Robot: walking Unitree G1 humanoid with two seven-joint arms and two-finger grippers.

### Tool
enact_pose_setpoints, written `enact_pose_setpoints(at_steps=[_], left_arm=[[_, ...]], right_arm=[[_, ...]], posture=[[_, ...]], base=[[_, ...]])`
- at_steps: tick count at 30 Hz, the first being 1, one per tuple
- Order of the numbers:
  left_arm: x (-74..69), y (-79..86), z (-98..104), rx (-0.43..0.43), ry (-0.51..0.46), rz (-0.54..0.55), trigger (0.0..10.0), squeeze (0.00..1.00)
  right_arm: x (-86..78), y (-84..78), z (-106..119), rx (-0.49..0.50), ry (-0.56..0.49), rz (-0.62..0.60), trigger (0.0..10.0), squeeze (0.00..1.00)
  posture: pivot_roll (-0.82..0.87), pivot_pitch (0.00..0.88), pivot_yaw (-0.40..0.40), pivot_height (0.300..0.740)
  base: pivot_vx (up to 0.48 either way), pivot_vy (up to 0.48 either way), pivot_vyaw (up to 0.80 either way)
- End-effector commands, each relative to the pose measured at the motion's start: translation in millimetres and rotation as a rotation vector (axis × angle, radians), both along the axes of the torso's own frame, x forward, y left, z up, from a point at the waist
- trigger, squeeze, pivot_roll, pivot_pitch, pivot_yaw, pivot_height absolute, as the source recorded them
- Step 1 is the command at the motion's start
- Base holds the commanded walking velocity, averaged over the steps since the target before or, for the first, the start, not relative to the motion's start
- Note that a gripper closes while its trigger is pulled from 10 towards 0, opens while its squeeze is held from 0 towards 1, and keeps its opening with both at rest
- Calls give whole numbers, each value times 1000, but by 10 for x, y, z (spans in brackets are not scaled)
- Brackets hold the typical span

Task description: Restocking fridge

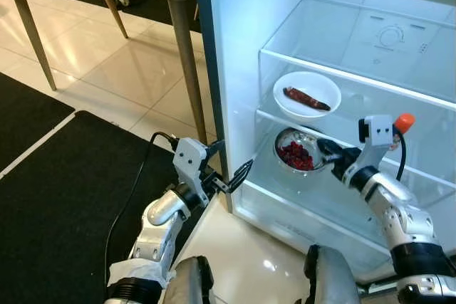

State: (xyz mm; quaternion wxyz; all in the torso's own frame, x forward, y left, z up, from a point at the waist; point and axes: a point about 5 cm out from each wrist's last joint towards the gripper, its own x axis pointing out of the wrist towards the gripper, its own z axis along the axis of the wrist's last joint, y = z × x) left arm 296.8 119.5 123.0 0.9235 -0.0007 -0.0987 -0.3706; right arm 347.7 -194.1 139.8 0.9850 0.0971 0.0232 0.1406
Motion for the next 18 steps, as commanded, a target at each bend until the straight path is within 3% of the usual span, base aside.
enact_pose_setpoints(at_steps=[1,2,6,9,18], left_arm=[[-24,-11,-55,-1,17,-4,10000,0],[-25,-16,-56,-2,17,-5,10000,0],[-29,-25,-57,-3,17,-6,10000,0],[-38,-25,-52,-8,14,-2,10000,0],[-65,7,-44,-33,26,10,10000,0]], right_arm=[[36,19,-49,12,17,-55,7020,0],[56,40,-42,5,15,-55,10000,0],[94,77,-37,-22,14,-57,10000,0],[241,112,-36,-92,38,-165,10000,0],[373,229,-32,-143,73,-269,10000,0]], posture=[[-54,184,44,536],[-52,185,42,536],[-50,189,40,536],[-46,201,38,536],[-31,225,30,536]], base=[[0,0,0],[0,0,0],[0,0,0],[0,0,0],[0,0,0]])
